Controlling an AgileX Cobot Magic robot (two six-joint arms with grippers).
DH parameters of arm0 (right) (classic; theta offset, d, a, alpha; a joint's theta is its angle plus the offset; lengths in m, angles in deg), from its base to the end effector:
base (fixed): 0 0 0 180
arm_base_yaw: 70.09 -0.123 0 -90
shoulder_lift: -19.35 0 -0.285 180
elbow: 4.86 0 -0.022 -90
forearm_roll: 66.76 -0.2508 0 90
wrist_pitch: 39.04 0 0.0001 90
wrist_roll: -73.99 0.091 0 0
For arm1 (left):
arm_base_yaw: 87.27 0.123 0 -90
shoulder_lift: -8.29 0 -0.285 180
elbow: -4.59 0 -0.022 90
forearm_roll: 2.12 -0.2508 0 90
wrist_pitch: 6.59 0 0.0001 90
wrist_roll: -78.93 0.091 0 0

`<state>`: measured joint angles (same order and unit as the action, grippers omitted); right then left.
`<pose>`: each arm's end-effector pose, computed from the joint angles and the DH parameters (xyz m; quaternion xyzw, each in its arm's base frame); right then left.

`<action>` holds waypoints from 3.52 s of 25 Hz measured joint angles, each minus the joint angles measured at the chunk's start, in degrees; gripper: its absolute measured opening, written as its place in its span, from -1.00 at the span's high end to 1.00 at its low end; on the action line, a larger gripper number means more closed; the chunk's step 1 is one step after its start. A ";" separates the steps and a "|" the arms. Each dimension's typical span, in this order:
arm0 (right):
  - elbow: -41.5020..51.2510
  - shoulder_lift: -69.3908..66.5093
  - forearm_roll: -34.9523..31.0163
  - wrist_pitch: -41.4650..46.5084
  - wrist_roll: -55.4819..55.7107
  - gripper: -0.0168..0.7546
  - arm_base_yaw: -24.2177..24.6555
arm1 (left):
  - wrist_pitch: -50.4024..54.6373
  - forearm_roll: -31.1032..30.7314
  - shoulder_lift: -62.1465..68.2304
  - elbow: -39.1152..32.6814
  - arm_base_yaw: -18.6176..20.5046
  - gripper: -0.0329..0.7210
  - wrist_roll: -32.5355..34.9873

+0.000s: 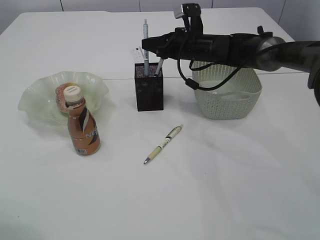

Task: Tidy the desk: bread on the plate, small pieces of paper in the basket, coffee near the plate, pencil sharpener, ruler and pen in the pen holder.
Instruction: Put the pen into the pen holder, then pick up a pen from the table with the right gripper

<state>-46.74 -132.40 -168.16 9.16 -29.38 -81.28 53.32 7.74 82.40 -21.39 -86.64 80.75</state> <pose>0.5324 0.1732 0.1854 -0.3087 0.6698 0.3740 0.5622 0.2041 -0.0112 0.2904 -0.0193 0.9814 -0.0770 0.1747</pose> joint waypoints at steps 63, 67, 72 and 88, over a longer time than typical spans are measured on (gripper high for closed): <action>22.59 28.23 94.88 2.89 152.91 0.02 -19.03 | -4.20 5.90 0.00 0.00 0.00 -0.07 0.00; 21.66 23.95 94.98 2.61 158.49 0.05 -19.03 | -4.55 6.40 0.00 0.00 0.00 -0.07 0.00; 14.04 18.03 96.27 6.62 162.10 0.09 -19.03 | -5.64 6.74 0.00 0.00 0.00 -0.07 0.00; -1.58 6.49 100.16 21.05 165.23 0.09 -16.72 | -5.77 7.19 0.00 0.00 0.00 -0.07 0.00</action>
<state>-48.32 -125.91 -68.00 30.21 135.85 -98.00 47.55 14.93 82.40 -21.39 -86.64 80.75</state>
